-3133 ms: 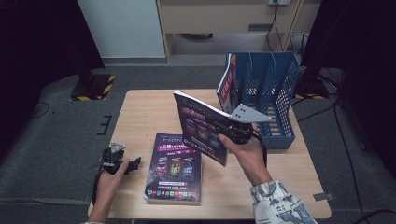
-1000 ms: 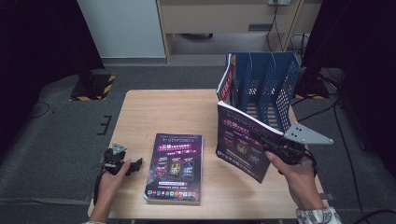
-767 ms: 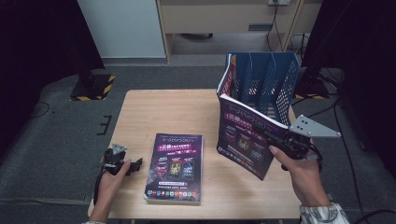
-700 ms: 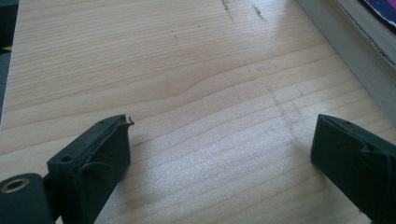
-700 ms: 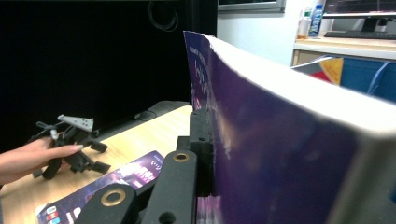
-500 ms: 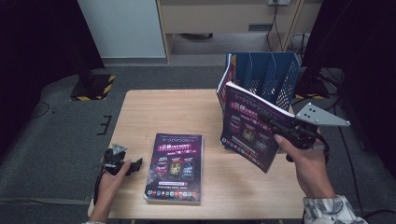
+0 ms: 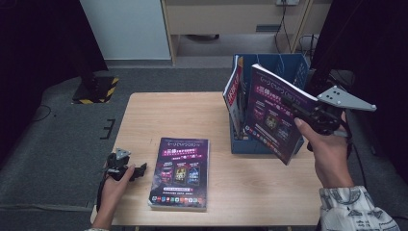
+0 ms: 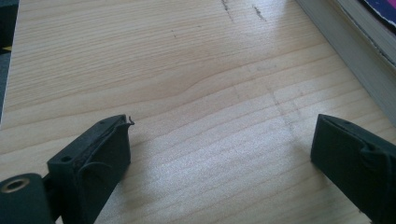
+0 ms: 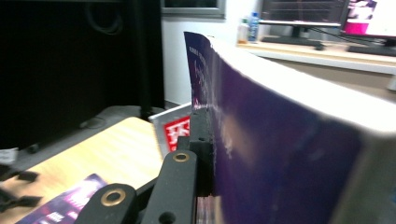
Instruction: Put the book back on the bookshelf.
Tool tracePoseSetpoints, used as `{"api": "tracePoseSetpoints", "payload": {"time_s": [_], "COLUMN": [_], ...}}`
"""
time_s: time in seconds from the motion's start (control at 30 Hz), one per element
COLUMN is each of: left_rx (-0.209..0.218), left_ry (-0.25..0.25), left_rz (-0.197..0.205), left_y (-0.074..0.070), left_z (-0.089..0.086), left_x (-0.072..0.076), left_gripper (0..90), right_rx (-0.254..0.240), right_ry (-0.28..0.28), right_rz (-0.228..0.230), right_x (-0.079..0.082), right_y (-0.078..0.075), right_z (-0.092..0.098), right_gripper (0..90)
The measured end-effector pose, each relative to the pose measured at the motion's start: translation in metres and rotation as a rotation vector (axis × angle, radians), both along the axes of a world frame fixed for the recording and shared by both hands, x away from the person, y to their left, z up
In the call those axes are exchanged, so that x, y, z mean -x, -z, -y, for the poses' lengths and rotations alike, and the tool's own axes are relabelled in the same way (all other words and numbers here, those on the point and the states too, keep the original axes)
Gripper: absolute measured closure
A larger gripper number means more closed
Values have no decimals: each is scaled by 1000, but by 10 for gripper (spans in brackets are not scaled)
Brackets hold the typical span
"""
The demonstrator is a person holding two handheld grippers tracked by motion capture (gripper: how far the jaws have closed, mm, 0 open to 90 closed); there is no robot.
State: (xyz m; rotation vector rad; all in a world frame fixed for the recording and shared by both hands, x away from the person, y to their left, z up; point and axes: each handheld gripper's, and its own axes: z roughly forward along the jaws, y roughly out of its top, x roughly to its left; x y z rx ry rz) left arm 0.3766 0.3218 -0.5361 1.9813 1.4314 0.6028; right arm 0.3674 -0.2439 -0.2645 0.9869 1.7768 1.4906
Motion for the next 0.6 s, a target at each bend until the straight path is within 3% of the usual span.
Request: {"api": "tracePoseSetpoints", "payload": {"time_s": [0.33, 0.37, 0.5, 0.6], "left_rx": [0, 0, 0, 0], "left_ry": [0, 0, 0, 1], "left_rz": [0, 0, 0, 0], "left_y": [0, 0, 0, 0], "left_z": [0, 0, 0, 0], "left_x": [0, 0, 0, 0], "left_gripper": [40, 40, 40, 39], "right_rx": [33, 49, 66, 98], "right_ry": [121, 156, 202, 256], "right_rz": [-7, -8, -23, -36], "right_x": [-16, -22, -32, -49], "right_y": [-4, -3, 0, 8], "right_z": [9, 9, 8, 8], "right_gripper": [826, 826, 826, 826]}}
